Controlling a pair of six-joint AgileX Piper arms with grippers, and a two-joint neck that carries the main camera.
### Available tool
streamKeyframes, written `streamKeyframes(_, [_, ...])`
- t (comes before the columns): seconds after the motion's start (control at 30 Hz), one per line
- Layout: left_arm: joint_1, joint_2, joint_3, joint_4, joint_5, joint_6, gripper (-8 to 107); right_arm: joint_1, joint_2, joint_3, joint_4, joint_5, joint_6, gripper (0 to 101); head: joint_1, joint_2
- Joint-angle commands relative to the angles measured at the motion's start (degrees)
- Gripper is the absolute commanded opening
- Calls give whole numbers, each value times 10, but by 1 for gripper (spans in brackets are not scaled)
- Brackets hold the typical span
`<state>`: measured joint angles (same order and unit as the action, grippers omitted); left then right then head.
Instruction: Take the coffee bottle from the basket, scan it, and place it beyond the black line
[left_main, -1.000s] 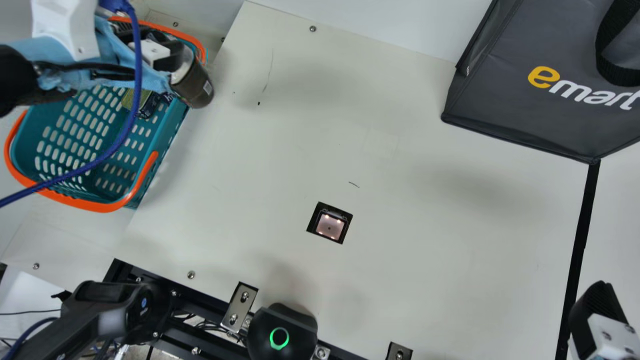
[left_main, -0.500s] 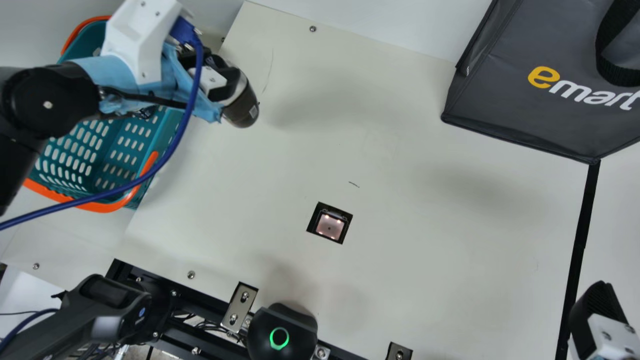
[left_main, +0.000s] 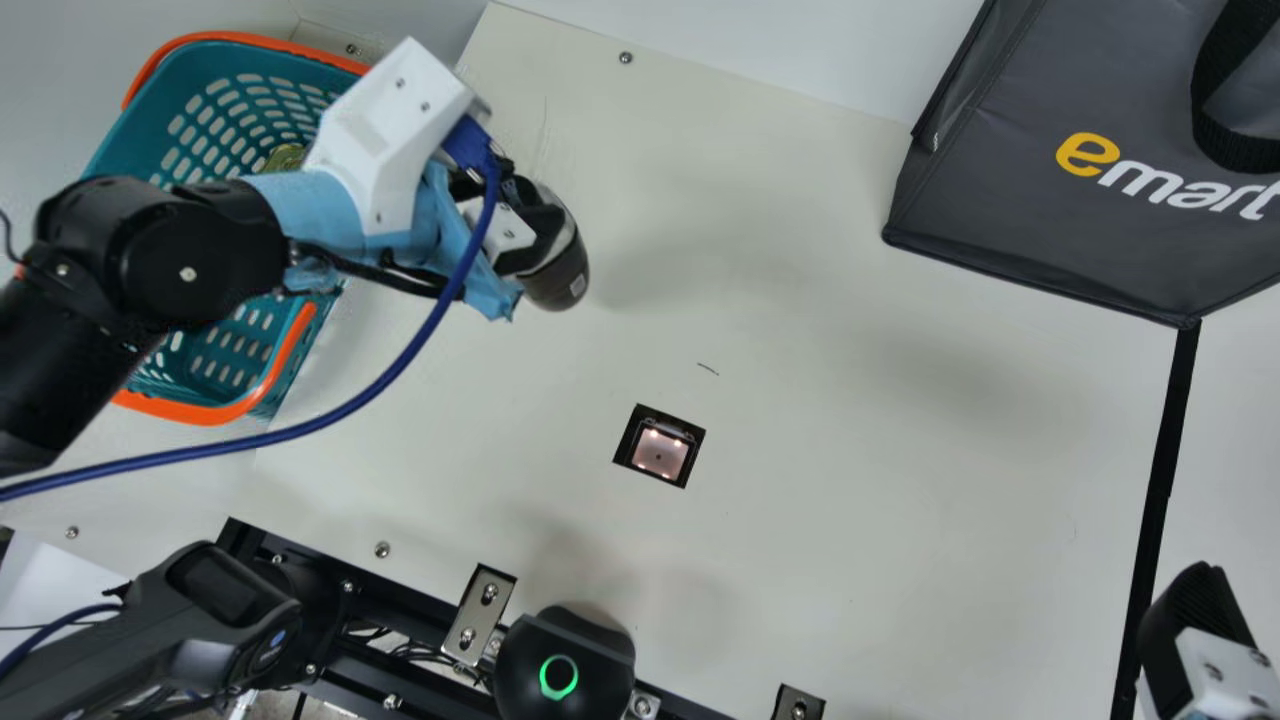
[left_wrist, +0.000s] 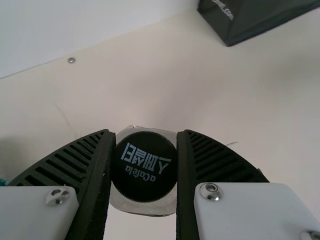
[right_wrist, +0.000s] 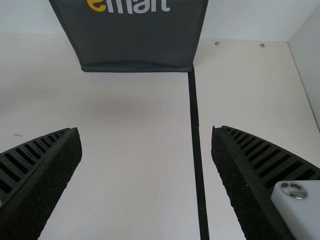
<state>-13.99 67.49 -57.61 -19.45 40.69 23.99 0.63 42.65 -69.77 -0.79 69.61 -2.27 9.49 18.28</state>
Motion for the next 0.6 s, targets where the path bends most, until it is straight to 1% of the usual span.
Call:
streamKeyframes(0.0, [-12, 0, 4, -2, -3, -2, 10, 0, 0, 0, 0, 0, 0, 91, -16, 1])
streamKeyframes(0.57, [-67, 12, 31, -16, -31, -8, 10, 0, 0, 0, 0, 1, 0, 91, -16, 1])
